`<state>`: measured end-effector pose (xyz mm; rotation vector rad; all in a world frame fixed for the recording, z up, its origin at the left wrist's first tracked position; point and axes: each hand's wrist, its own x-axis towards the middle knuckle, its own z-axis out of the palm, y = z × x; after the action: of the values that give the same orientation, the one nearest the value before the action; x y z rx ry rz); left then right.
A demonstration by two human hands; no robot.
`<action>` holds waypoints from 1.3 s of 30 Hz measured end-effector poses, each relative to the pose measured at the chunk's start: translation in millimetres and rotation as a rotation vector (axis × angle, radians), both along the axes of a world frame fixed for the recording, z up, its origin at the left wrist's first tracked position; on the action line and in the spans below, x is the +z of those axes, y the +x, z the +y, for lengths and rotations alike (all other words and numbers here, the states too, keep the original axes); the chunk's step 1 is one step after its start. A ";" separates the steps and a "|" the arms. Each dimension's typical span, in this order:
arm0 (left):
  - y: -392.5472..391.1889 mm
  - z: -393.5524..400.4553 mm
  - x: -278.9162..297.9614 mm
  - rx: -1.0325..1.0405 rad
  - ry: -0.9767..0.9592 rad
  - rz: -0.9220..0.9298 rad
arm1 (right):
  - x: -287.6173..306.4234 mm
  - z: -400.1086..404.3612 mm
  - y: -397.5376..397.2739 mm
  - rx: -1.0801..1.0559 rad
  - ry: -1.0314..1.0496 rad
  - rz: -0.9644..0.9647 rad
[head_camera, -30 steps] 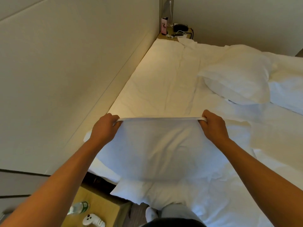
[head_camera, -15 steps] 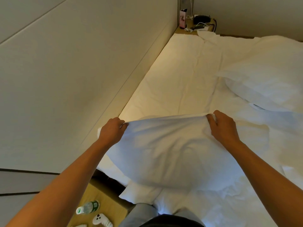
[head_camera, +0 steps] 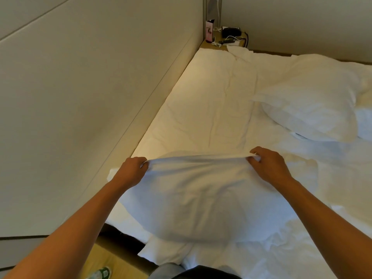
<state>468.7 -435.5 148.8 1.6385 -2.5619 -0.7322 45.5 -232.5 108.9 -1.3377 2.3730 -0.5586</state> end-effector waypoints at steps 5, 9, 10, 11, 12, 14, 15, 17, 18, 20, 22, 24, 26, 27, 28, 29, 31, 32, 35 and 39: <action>7.8 -19.9 9.0 0.015 -0.090 0.042 | 17.1 -20.2 9.9 -0.033 -0.075 0.036; 17.5 -26.9 20.9 0.105 -0.147 0.107 | 32.8 -40.2 20.0 -0.037 -0.197 0.067; 15.7 -27.5 20.7 0.111 -0.142 0.109 | 35.8 -42.2 18.2 -0.053 -0.237 0.059; 14.8 -28.5 20.9 0.115 -0.137 0.109 | 38.3 -45.8 15.9 -0.069 -0.273 0.061; 15.4 -28.6 21.1 0.123 -0.130 0.109 | 37.7 -46.5 16.9 -0.076 -0.293 0.060; 17.5 -27.7 20.8 0.136 -0.129 0.107 | 35.3 -46.7 22.9 -0.090 -0.309 0.045; 18.8 -27.0 20.8 0.140 -0.134 0.106 | 36.6 -48.7 24.2 -0.099 -0.307 0.029; 22.1 -27.2 23.6 0.152 -0.148 0.119 | 42.8 -53.9 26.3 -0.098 -0.314 0.032; 23.9 -28.4 25.6 0.162 -0.155 0.130 | 44.8 -56.3 27.4 -0.094 -0.319 0.041; 27.3 -31.4 30.8 0.169 -0.170 0.144 | 49.4 -60.5 30.2 -0.088 -0.330 0.063; 33.5 -33.2 38.0 0.175 -0.189 0.156 | 57.3 -69.7 33.6 -0.071 -0.364 0.072; 47.2 -34.0 49.1 0.212 -0.220 0.168 | 69.7 -89.7 40.9 -0.034 -0.401 0.060; 62.2 -33.4 60.5 0.247 -0.256 0.180 | 81.9 -112.1 48.4 0.003 -0.427 0.063; 69.4 -33.1 66.0 0.265 -0.271 0.186 | 87.5 -122.5 52.4 0.021 -0.445 0.064; 75.8 -32.6 71.8 0.285 -0.284 0.190 | 93.0 -132.7 56.5 0.035 -0.468 0.064; 82.0 -31.9 77.1 0.307 -0.298 0.193 | 98.4 -142.4 60.6 0.048 -0.492 0.061; 93.6 -29.8 86.4 0.353 -0.332 0.193 | 108.0 -161.7 69.1 0.079 -0.529 0.038; 99.3 -28.6 90.4 0.378 -0.350 0.191 | 112.3 -170.8 73.9 0.092 -0.541 0.018; 113.3 -23.7 98.6 0.440 -0.387 0.174 | 121.0 -192.4 87.0 0.137 -0.570 -0.014; 123.7 -18.9 102.8 0.489 -0.398 0.184 | 127.9 -214.0 96.2 0.184 -0.577 -0.024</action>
<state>592.4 -454.4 251.7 1.8348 -1.9020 -0.2928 141.7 -446.5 236.8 -1.7404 2.1129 -1.2570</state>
